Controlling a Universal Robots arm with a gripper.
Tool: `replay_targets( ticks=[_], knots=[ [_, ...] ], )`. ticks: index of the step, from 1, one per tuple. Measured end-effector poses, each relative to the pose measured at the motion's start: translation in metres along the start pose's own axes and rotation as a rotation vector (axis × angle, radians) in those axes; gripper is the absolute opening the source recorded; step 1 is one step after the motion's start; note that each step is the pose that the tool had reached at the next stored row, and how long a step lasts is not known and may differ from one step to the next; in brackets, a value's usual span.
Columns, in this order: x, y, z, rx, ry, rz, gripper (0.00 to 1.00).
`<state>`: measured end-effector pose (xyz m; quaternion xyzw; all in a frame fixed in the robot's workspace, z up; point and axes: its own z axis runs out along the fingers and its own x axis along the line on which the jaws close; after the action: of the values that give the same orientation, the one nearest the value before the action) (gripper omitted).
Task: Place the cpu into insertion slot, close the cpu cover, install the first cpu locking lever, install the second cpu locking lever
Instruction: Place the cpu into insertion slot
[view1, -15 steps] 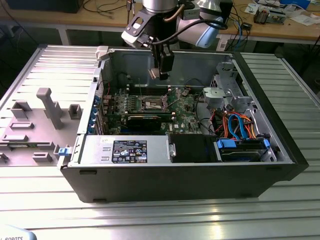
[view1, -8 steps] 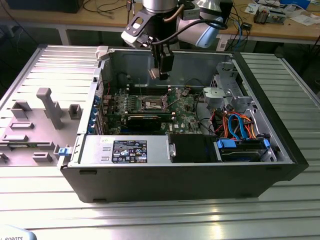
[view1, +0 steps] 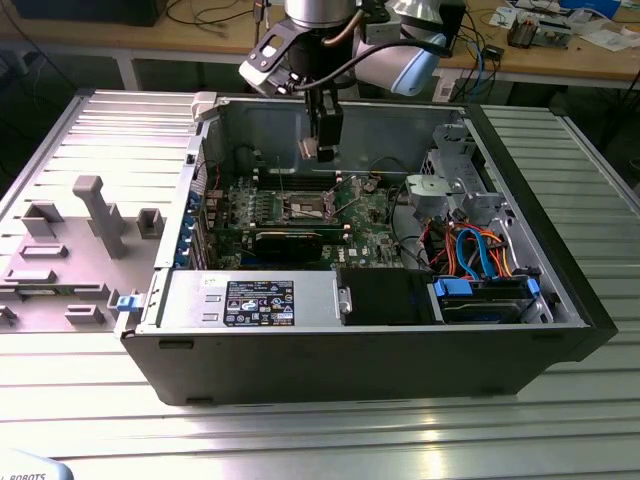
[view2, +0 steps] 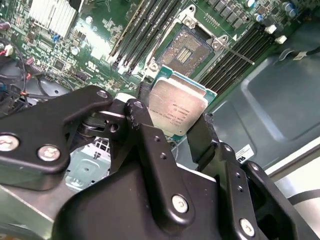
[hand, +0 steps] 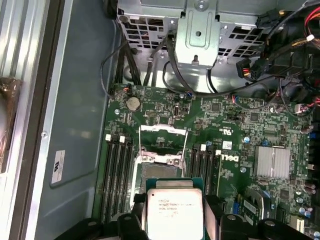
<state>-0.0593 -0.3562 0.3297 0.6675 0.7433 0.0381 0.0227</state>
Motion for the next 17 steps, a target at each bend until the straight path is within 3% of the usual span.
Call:
replay_targets(
  ticks=[17],
  knots=[
    [0.0,0.0,0.0001,-0.0007,-0.0032,0.037,0.54]
  ],
)
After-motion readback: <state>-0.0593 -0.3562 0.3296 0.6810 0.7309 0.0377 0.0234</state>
